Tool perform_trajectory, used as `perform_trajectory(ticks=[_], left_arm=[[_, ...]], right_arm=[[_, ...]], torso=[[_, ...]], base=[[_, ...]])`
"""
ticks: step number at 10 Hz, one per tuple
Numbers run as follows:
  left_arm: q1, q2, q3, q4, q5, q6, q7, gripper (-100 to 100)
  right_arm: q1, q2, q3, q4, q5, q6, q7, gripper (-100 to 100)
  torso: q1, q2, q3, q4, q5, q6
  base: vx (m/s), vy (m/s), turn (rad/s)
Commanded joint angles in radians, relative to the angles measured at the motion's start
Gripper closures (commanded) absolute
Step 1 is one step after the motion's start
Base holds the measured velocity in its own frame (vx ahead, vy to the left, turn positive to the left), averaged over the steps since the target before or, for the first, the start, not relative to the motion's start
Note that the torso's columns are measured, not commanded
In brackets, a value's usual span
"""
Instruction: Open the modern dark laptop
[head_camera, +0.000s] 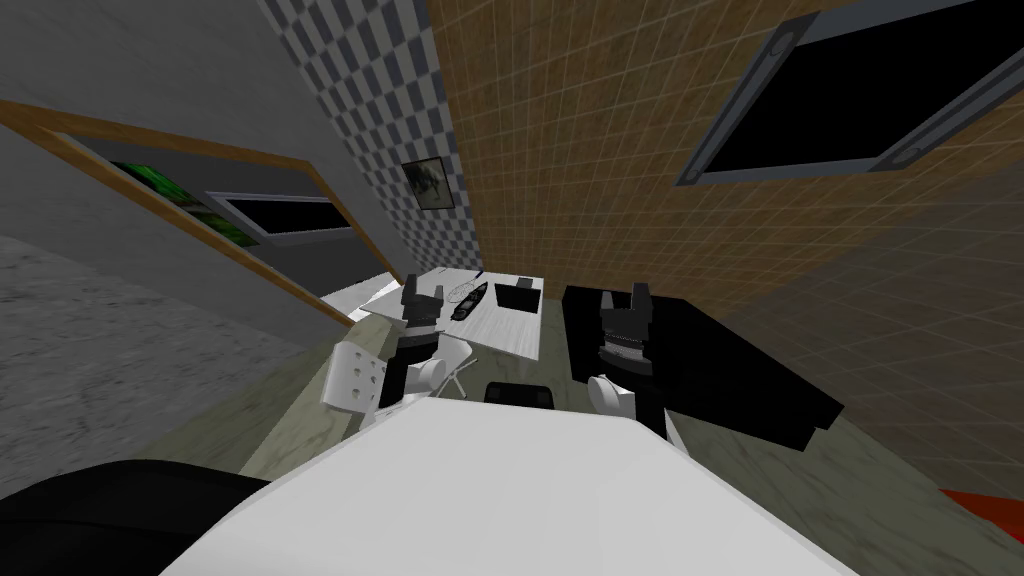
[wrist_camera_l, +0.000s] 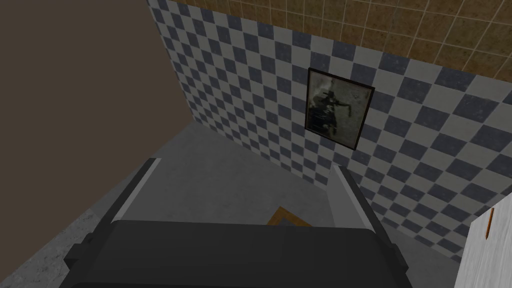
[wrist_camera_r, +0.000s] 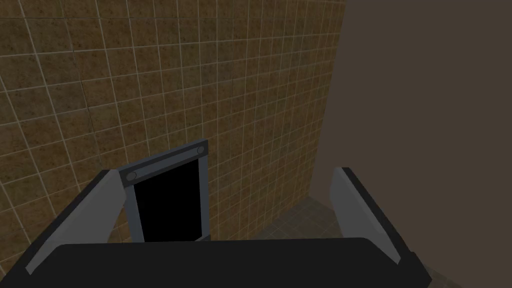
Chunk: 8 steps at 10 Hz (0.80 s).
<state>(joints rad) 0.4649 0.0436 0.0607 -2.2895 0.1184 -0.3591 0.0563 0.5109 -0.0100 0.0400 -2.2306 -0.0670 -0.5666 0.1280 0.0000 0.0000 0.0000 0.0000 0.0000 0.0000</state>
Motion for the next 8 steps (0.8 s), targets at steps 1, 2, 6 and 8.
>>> perform_trajectory(ticks=[1, 2, 6, 8], left_arm=[[0.0, 0.0, 0.0, 0.0, 0.0, 0.0, 0.0, 0], [0.0, 0.0, 0.0, 0.0, 0.0, 0.0, 0.0, 0], [0.0, 0.0, 0.0, 0.0, 0.0, 0.0, 0.0, 0], [0.0, 0.0, 0.0, 0.0, 0.0, 0.0, 0.0, 0]], right_arm=[[0.0, 0.0, 0.0, 0.0, 0.0, 0.0, 0.0, 0], [0.0, 0.0, 0.0, 0.0, 0.0, 0.0, 0.0, 0], [0.0, 0.0, 0.0, 0.0, 0.0, 0.0, 0.0, 0], [0.0, 0.0, 0.0, 0.0, 0.0, 0.0, 0.0, 0]], torso=[[0.0, 0.04, -0.082, 0.041, 0.0, 0.0], [0.0, 0.104, -0.209, 0.105, 0.0, 0.0], [0.0, 0.396, -0.792, 0.396, 0.0, 0.0], [0.0, 0.544, -1.087, 0.544, 0.0, 0.0]], base=[[0.0, 0.0, 0.0], [0.0, 0.0, 0.0], [0.0, 0.0, 0.0], [0.0, 0.0, 0.0]])
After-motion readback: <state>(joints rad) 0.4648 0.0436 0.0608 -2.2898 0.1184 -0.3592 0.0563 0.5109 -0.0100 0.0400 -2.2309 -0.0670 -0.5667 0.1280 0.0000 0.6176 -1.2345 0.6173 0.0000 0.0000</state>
